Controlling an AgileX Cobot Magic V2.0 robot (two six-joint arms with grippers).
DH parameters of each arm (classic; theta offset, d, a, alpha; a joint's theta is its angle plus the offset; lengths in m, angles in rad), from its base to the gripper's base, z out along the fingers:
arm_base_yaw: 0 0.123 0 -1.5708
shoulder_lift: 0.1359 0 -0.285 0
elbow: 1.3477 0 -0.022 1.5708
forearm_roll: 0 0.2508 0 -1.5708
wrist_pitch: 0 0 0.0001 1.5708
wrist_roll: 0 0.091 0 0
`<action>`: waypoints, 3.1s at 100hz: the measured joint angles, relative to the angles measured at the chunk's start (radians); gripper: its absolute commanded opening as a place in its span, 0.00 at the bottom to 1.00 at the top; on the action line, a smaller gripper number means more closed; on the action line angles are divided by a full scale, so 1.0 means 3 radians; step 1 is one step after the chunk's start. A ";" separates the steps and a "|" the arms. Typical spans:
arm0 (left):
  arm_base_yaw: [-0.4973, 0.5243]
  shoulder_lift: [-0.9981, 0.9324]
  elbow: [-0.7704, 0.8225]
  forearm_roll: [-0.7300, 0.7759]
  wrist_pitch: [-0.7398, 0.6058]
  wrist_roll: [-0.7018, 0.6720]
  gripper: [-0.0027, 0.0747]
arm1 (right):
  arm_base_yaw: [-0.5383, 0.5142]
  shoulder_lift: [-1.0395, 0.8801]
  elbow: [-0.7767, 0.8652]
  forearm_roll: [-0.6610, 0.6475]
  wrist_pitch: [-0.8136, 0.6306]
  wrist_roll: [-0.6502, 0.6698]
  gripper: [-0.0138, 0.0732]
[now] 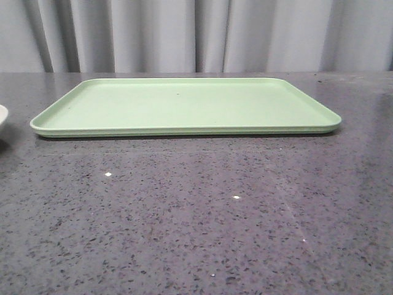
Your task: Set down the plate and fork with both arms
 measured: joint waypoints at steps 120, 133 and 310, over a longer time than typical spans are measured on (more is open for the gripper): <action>0.0000 0.0000 -0.0460 -0.0151 0.0164 0.0000 0.01 | 0.0000 0.0000 -0.0336 0.0000 -0.0054 0.0000 0.08; 0.0000 0.0033 -0.0862 -0.0113 0.0417 0.0000 0.01 | 0.0000 0.0084 -0.0740 0.0000 0.0430 0.0000 0.08; 0.0019 0.2164 -0.2901 0.0430 0.1909 -0.0281 0.55 | 0.0000 0.2335 -0.2930 -0.0013 0.2184 0.0000 0.76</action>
